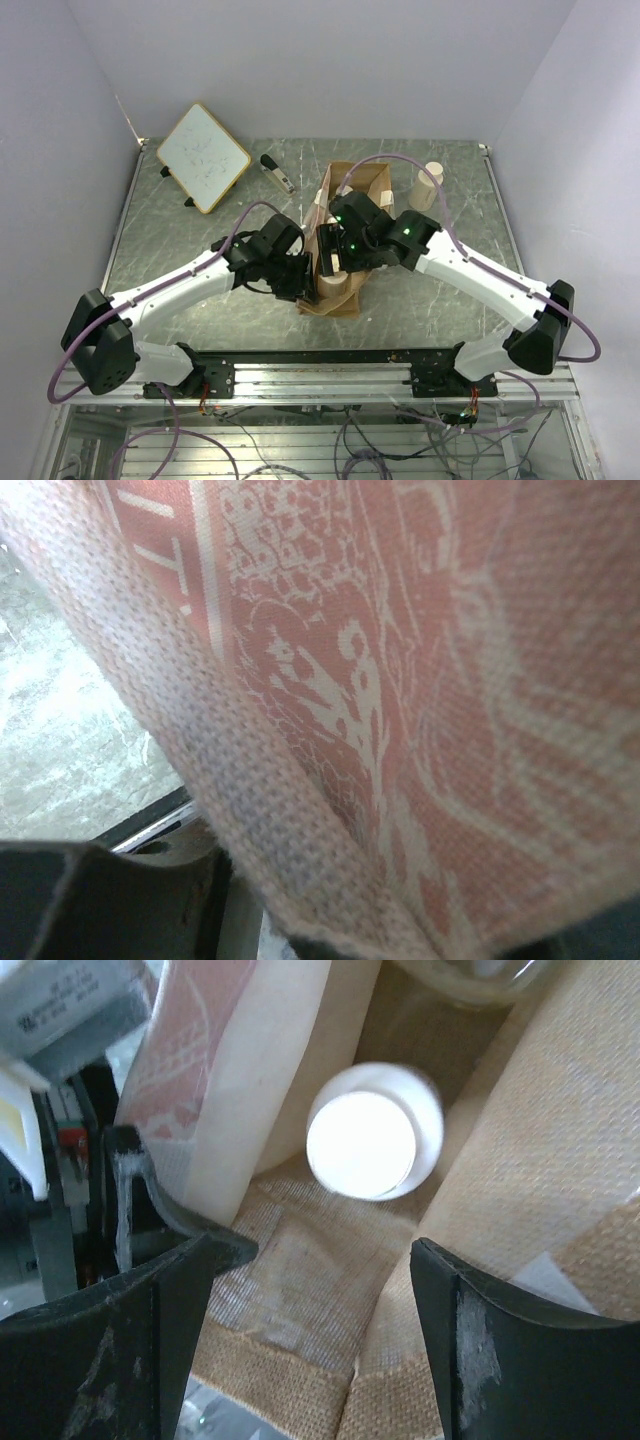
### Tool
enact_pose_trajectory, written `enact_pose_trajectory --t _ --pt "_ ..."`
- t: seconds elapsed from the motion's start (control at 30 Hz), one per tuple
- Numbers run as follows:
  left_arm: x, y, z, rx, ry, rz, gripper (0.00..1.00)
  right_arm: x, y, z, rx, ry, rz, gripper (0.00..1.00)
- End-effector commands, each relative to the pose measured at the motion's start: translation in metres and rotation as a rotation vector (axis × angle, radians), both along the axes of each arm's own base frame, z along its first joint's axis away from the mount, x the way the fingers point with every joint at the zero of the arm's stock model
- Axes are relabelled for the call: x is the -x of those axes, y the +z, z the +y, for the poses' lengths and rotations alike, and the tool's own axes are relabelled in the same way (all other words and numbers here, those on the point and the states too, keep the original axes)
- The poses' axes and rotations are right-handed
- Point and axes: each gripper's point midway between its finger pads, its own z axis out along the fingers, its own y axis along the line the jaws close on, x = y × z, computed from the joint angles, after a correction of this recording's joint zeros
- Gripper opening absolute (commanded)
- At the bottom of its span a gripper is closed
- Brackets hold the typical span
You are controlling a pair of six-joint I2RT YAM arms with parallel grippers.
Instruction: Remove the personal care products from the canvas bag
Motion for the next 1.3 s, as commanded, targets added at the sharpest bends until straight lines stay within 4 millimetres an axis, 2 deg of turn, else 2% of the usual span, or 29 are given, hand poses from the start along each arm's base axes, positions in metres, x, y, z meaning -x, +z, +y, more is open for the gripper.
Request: enact_pose_trajectory --t 0.0,0.3,0.53,0.87,1.1,1.27 --pt "0.015 -0.010 0.009 -0.067 -0.050 0.056 0.47 -0.018 -0.006 -0.005 0.099 -0.020 -0.054 0.79" --pt "0.011 -0.006 0.007 -0.062 -0.037 0.049 0.47 -0.041 -0.033 -0.003 0.208 -0.030 -0.100 0.72" --pt "0.006 0.000 0.004 -0.054 -0.028 0.027 0.47 -0.034 -0.065 -0.001 0.248 0.016 -0.042 0.75" --pt "0.000 0.003 0.006 -0.044 -0.008 0.013 0.48 -0.023 -0.101 -0.012 0.304 0.023 0.019 0.92" --pt "-0.002 0.002 0.005 -0.021 0.004 0.029 0.48 -0.024 -0.124 -0.018 0.363 0.007 0.045 0.95" --pt "-0.006 0.004 0.007 -0.015 0.018 0.023 0.49 -0.019 -0.139 -0.019 0.366 0.001 0.068 0.93"
